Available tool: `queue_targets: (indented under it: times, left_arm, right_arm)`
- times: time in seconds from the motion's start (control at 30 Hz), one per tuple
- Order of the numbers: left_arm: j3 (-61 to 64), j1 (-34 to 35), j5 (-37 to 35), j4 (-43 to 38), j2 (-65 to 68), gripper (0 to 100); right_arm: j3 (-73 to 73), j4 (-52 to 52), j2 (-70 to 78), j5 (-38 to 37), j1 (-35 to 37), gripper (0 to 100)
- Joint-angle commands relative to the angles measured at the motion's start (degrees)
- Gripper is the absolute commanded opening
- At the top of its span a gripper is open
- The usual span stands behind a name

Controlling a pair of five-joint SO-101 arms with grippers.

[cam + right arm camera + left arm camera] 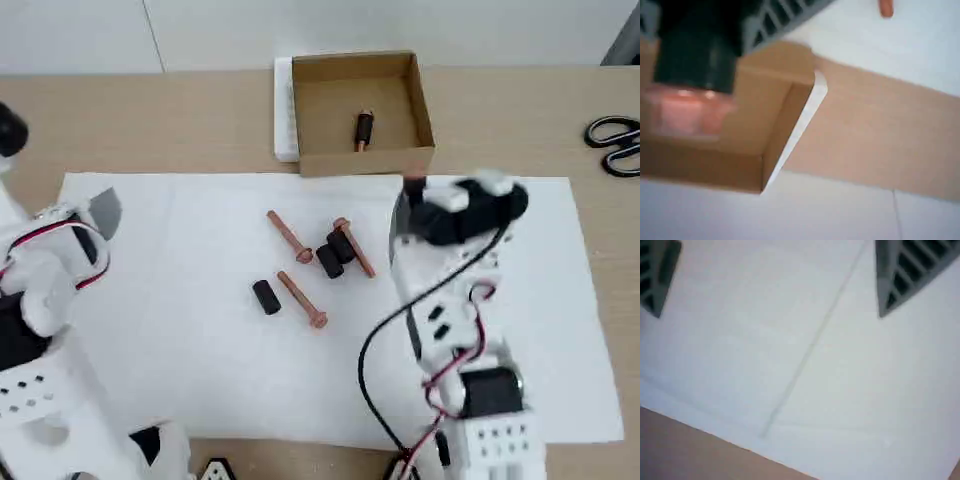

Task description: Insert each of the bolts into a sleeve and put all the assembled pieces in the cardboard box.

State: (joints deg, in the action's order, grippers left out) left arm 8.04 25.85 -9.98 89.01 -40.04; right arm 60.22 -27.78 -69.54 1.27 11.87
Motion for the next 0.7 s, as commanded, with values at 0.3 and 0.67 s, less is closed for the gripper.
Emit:
queue_targets:
  times: [0.3,0.67]
  left_arm:
    - [8.7,1.8,0.9,-0.7,-0.7,26]
    - [8.6,1.5,0.9,0.0,-0.7,26]
  right_arm:
    - [-48.5,21.8,65.6,-0.6,-6.6,0.3]
    - [-75.8,25.4,98.0,-0.8,-6.2,0.3]
